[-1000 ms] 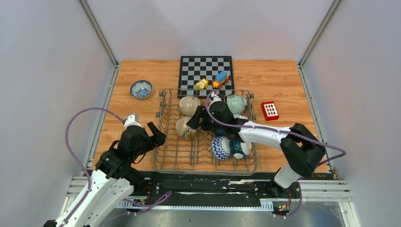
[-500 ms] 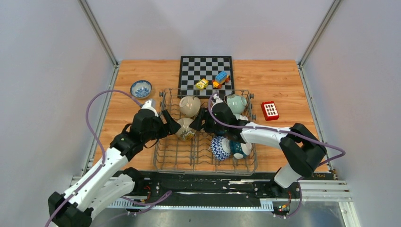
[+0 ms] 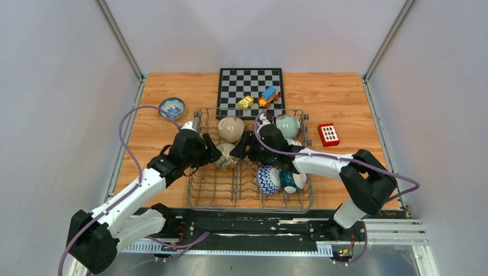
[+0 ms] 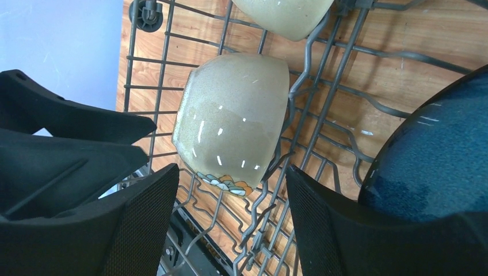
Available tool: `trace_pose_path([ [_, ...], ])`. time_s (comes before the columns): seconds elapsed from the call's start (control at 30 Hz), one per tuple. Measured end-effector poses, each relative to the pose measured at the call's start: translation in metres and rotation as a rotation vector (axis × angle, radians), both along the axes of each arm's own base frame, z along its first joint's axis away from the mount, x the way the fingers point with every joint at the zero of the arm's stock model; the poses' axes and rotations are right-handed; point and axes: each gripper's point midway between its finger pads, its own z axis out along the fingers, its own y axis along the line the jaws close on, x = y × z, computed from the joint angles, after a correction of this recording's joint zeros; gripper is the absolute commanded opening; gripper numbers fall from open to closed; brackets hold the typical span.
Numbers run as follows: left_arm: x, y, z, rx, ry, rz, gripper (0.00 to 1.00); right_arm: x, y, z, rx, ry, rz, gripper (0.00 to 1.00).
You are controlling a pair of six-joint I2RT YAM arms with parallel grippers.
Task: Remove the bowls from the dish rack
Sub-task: Pick up the bowl from the dish rack.
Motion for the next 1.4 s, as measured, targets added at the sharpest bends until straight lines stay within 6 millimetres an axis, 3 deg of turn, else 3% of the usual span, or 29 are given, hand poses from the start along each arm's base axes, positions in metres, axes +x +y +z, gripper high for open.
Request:
trace_pose_path([
  [0.2, -0.001, 0.002, -0.016, 0.020, 0.026, 0.004, 0.60, -0.001, 0.006, 0.000, 0.008, 0.020, 0.021, 0.70],
  [0.67, -0.003, 0.004, -0.040, 0.043, 0.060, 0.005, 0.49, -0.003, 0.013, -0.006, 0.025, 0.070, 0.032, 0.63],
  [0.87, -0.002, 0.003, -0.039, 0.044, 0.053, 0.001, 0.49, -0.004, 0.013, -0.005, 0.031, 0.079, 0.032, 0.63],
  [1.07, -0.003, 0.004, -0.038, 0.049, 0.046, -0.004, 0.53, -0.004, 0.013, -0.006, 0.027, 0.078, 0.033, 0.70],
  [1.4, 0.007, 0.013, -0.006, 0.076, -0.041, 0.026, 0.56, 0.002, 0.004, -0.002, -0.022, 0.039, 0.006, 0.72],
])
